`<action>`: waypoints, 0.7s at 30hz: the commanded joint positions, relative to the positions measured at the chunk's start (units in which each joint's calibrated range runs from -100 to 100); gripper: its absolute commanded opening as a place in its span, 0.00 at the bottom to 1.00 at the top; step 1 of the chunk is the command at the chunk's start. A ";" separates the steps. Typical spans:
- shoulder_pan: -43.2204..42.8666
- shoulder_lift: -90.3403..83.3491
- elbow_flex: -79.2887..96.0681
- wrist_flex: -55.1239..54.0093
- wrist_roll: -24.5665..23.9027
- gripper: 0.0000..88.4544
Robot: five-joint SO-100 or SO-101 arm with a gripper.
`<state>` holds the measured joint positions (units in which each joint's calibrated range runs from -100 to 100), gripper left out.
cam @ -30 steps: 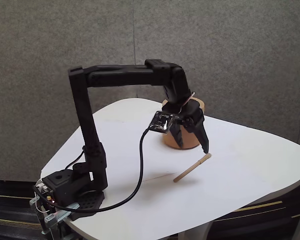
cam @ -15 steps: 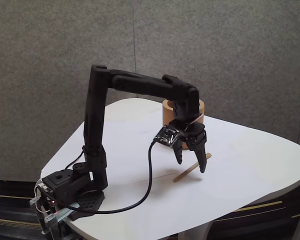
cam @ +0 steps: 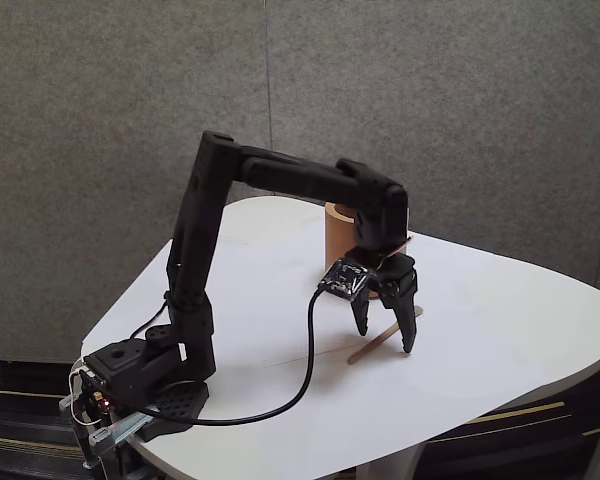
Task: Grab the pen and put it in the pen holder.
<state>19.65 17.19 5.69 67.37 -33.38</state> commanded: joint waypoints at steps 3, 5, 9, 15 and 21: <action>-2.37 2.86 -2.98 0.08 -0.02 0.38; -2.37 2.86 -2.98 -0.25 -0.02 0.38; -2.22 2.86 -3.07 -0.25 0.03 0.38; -1.79 2.86 -3.07 -0.34 -0.18 0.33; -1.79 2.86 -2.71 -0.42 -0.23 0.02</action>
<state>17.15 20.07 4.42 66.86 -33.33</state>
